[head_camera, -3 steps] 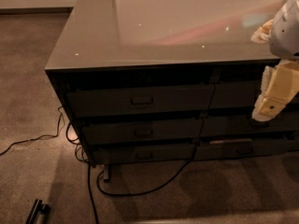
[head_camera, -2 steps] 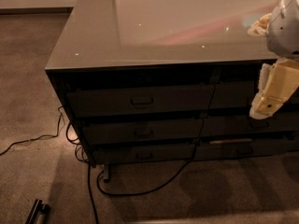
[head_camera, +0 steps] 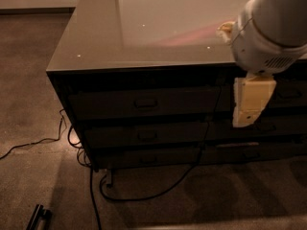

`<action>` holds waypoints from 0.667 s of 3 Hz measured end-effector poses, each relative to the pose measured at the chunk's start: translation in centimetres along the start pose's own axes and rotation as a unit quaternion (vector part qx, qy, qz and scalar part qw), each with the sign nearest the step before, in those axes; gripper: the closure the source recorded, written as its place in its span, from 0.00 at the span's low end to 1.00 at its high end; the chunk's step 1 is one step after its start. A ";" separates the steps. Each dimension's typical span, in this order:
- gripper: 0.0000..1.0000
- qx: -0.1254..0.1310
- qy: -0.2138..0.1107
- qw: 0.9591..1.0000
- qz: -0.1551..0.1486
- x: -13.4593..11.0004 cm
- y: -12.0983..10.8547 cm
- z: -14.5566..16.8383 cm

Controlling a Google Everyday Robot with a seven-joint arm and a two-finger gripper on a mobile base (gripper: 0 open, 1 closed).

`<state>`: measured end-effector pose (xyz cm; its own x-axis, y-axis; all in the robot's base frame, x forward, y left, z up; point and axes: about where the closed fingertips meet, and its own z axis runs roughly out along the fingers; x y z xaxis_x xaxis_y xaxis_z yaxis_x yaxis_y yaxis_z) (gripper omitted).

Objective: Open top drawer

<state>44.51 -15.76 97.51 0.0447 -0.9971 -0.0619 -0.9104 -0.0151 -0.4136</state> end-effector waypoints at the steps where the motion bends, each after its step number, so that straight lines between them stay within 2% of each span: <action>1: 0.00 -0.005 0.043 0.999 -0.025 -0.5 -2.0 5.5; 2: 0.00 -0.006 0.044 0.999 -0.024 -0.4 -2.1 5.7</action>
Offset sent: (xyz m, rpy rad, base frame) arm 0.0760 0.0060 -0.0699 -0.1159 0.0338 -0.0266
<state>48.71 -14.89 93.24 0.0527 -0.9979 0.0390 -0.9132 -0.0639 -0.4025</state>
